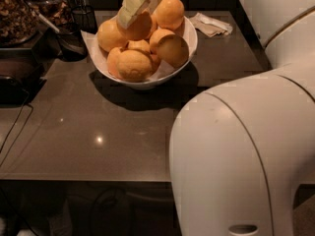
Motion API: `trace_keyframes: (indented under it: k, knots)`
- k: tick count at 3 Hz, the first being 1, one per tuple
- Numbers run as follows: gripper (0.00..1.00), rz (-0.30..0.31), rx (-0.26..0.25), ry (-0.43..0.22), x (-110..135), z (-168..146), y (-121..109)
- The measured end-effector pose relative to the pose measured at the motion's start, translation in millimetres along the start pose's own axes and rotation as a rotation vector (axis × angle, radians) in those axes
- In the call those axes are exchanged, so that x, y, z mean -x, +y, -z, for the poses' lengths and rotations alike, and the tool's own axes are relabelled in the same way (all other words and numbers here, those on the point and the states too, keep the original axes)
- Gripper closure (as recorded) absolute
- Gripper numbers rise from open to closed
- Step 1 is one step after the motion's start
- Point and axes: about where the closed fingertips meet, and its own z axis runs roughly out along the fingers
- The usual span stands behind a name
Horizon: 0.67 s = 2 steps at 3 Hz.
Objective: Pick orange from white bowl
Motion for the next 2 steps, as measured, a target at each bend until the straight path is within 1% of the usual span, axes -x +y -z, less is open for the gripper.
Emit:
trace_keyframes:
  k: [2]
  knots:
    - [1.00, 0.051, 0.043, -0.087, 14.0, 22.3, 12.1]
